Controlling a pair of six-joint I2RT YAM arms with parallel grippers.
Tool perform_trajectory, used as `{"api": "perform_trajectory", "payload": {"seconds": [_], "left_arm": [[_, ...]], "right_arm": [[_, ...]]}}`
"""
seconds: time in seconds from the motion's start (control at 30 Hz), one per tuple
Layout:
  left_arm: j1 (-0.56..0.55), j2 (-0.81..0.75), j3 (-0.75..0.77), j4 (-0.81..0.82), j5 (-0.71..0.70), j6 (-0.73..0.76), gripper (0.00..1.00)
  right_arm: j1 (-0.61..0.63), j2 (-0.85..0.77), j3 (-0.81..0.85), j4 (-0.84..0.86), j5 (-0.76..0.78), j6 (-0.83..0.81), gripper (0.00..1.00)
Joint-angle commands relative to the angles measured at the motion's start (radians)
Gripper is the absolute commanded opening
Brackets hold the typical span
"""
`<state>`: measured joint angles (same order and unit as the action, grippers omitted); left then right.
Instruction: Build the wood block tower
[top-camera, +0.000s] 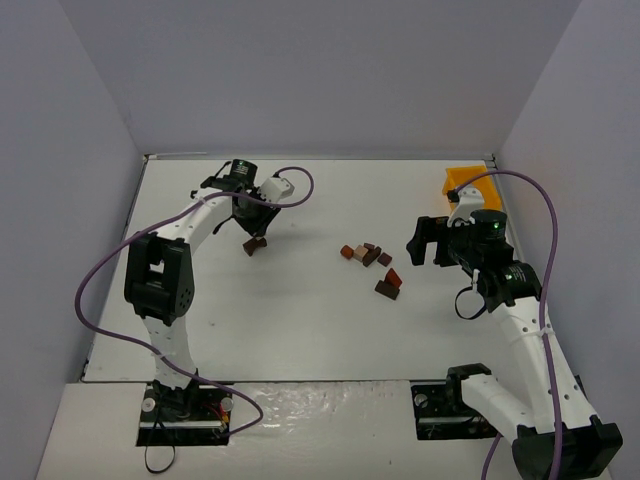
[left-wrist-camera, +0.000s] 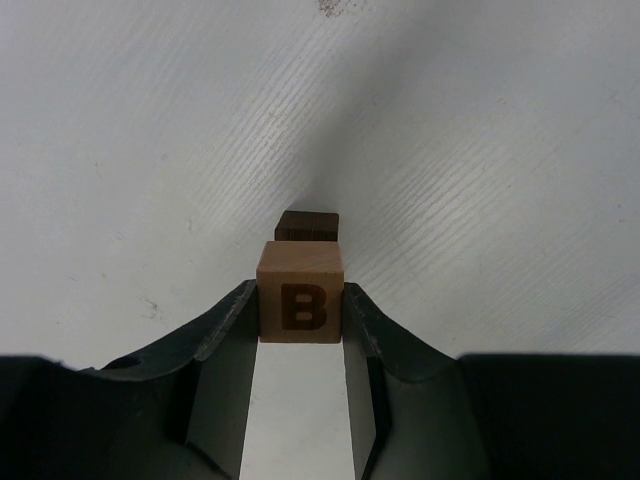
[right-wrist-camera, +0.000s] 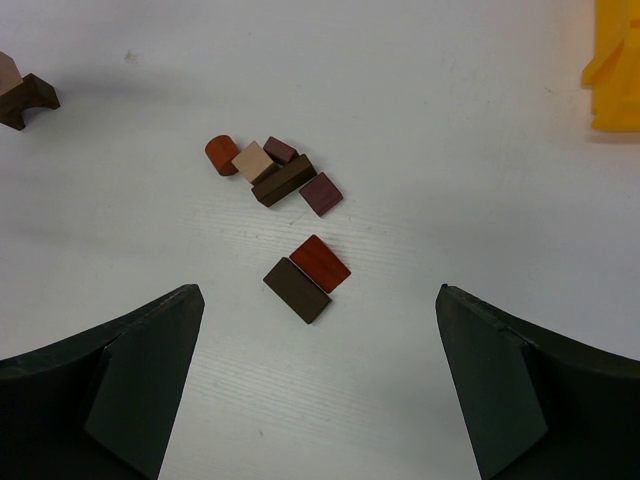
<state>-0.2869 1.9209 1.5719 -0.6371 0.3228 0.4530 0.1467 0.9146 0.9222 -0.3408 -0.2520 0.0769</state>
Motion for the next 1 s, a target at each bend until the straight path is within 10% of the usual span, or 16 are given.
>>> {"api": "perform_trajectory", "payload": {"seconds": [0.0, 0.97], "left_arm": [[0.012, -0.016, 0.022, 0.033, 0.032, 0.015, 0.0], [0.037, 0.01, 0.0, 0.033, 0.068, 0.053, 0.0]], "right_arm": [[0.01, 0.01, 0.041, 0.049, -0.01, -0.011, 1.0], [0.01, 0.018, 0.04, 0.049, -0.013, -0.012, 1.0]]}}
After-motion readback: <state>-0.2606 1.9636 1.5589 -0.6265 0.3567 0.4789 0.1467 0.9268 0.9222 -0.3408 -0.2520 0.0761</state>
